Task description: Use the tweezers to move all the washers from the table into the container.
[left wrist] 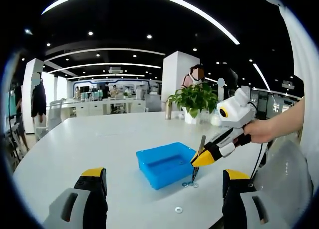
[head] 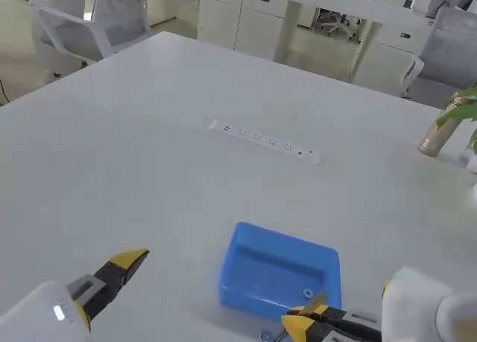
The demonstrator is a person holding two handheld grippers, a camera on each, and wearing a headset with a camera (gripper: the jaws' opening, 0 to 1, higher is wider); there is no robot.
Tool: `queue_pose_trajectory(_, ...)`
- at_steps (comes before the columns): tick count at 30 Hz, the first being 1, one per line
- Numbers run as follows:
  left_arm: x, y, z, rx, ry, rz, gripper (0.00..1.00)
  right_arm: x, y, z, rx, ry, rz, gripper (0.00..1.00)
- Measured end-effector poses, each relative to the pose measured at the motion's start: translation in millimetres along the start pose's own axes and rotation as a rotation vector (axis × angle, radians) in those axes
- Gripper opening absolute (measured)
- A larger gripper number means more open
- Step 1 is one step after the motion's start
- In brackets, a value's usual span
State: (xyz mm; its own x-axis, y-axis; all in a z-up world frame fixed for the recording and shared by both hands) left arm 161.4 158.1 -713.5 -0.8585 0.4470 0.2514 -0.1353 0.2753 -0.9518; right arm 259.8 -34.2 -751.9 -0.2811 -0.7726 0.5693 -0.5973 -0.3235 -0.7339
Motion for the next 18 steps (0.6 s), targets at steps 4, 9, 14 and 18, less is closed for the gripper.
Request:
queue_pose_trajectory(4,0.0,-0.3,0.1,0.001,0.001,0.004,0.99,-3.7,4.5,6.4,0.010,0.017,-0.015,0.03)
queue_pose_trajectory(9,0.2,0.1,0.2,-0.001,-0.001,0.001,0.99,-4.4,5.6,8.2,0.017,0.018,-0.024,0.03)
queue_pose_trajectory(14,1.1,0.3,1.2,-0.019,0.007,-0.014,0.86,-4.5,6.1,8.8,0.020,0.022,-0.026,0.03)
queue_pose_trajectory(18,0.1,0.8,1.2,-0.007,0.009,-0.015,0.92,-5.5,7.6,8.9,0.024,0.024,-0.029,0.03)
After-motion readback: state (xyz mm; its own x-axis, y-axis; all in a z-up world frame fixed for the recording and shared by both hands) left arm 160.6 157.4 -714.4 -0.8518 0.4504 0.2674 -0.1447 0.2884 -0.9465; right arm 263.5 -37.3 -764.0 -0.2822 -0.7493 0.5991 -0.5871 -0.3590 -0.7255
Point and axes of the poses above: the centre of the closed fingertips' face, and the gripper's own axes: x roughly backward along the fingers, z roughly to its right, y roughly out of its underside, the point moved 8 cm from there along x, roughly backward along the fingers, and after that the axes turned 13 degrees about -x, right-handed, at the moved point
